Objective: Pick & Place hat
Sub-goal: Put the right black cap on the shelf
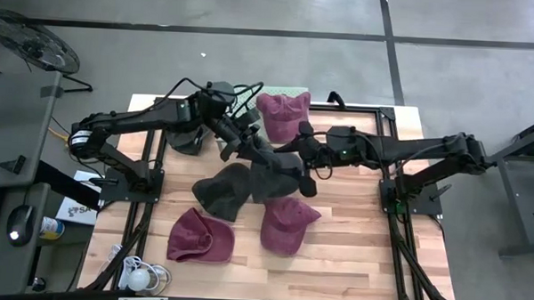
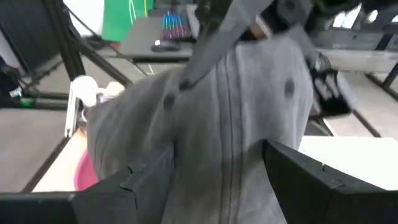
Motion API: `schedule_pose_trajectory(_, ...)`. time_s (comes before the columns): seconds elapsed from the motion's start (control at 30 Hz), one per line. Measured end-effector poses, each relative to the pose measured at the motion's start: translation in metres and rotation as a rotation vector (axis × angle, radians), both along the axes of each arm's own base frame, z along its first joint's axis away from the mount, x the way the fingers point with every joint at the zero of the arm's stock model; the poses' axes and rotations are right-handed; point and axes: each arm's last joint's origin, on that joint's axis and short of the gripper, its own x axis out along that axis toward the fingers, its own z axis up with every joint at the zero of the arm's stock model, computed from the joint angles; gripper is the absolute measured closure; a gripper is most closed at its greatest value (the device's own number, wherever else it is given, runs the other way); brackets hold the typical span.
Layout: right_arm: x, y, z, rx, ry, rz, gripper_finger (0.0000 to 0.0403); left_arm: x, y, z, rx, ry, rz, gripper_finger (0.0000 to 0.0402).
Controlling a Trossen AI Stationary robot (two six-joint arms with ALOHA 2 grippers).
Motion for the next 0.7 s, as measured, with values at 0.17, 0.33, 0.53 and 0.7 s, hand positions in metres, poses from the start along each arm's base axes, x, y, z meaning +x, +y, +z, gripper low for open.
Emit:
schedule_pose_trajectory(0.17, 0.007, -0.007, -0.004, 0.001, -0.005, -0.019, 0.0164, 0.001, -0.008, 0.0, 0.003, 0.0, -0.02, 0.0371)
schedule_pose_trajectory(0.33, 0.013, -0.01, -0.01, 0.024, 0.004, 0.042, 0.0164, 0.002, -0.009, 0.0, 0.007, -0.001, -0.025, 0.0371)
schedule_pose_trajectory(0.53, 0.018, -0.009, -0.013, 0.037, -0.002, 0.098, 0.0178, 0.002, -0.01, 0.0, 0.006, -0.004, -0.034, 0.0371)
schedule_pose_trajectory(0.7, 0.018, -0.009, -0.013, 0.036, 0.002, 0.096, 0.0223, 0.002, -0.01, 0.0, 0.003, -0.001, -0.033, 0.0371)
